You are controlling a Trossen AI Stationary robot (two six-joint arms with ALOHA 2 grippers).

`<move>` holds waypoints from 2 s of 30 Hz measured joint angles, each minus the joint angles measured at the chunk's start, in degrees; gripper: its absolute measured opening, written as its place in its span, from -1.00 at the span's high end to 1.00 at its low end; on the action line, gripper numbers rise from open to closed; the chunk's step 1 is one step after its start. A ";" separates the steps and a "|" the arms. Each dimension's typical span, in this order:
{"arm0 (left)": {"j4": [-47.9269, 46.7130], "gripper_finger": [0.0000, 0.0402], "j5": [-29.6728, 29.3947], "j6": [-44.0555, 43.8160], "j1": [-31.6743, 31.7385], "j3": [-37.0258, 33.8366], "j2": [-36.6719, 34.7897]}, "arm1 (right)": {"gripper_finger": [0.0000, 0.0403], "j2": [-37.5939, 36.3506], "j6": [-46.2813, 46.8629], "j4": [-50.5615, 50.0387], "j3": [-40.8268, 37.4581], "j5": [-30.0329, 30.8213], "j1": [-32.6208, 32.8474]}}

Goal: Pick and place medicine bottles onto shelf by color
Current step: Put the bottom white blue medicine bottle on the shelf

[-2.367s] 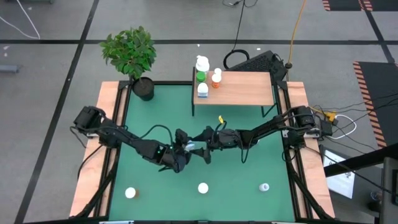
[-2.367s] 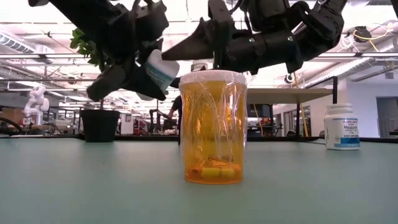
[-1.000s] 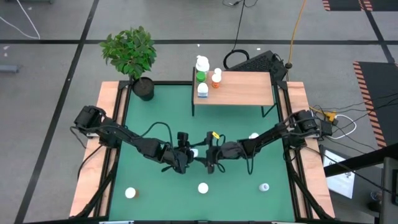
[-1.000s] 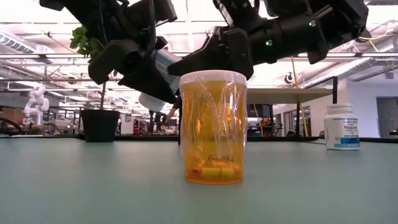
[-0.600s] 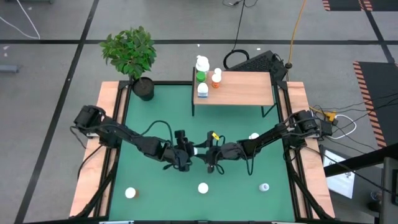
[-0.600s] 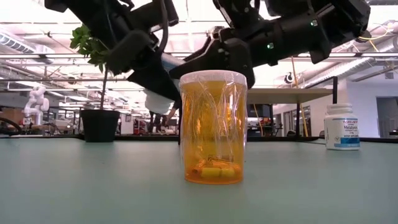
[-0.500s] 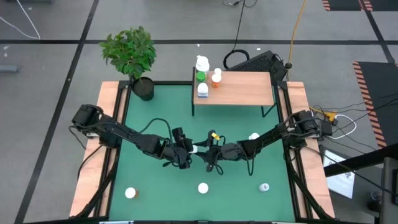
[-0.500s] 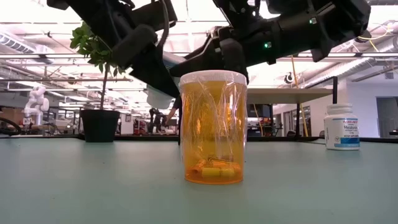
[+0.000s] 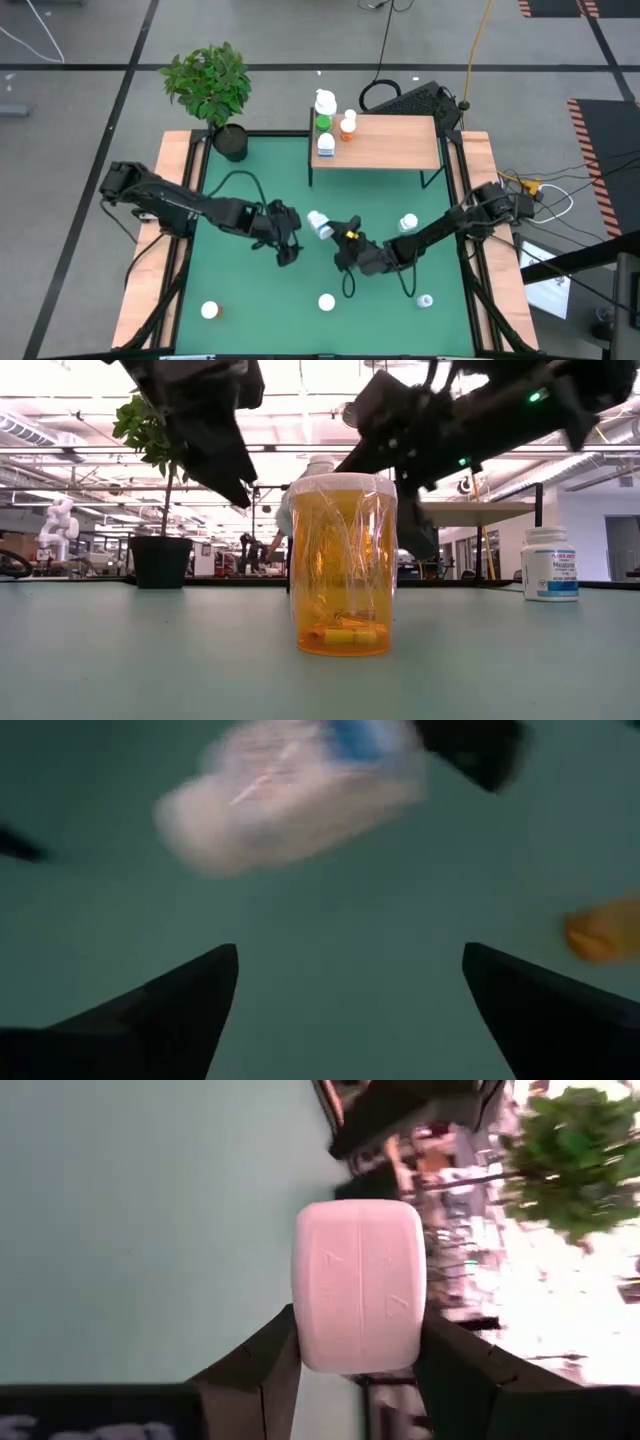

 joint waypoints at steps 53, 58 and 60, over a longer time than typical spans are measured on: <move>25.49 -0.95 8.36 -24.02 9.41 -0.58 2.76 | 0.22 -0.11 -37.04 13.78 -0.03 11.30 4.62; 22.17 -0.95 8.97 -23.69 10.40 -0.37 2.58 | 0.22 0.05 -37.39 13.82 -0.03 10.63 3.53; 21.98 -0.95 8.90 -24.16 10.43 -0.37 2.58 | 0.22 0.09 -37.32 13.81 -0.03 10.64 2.88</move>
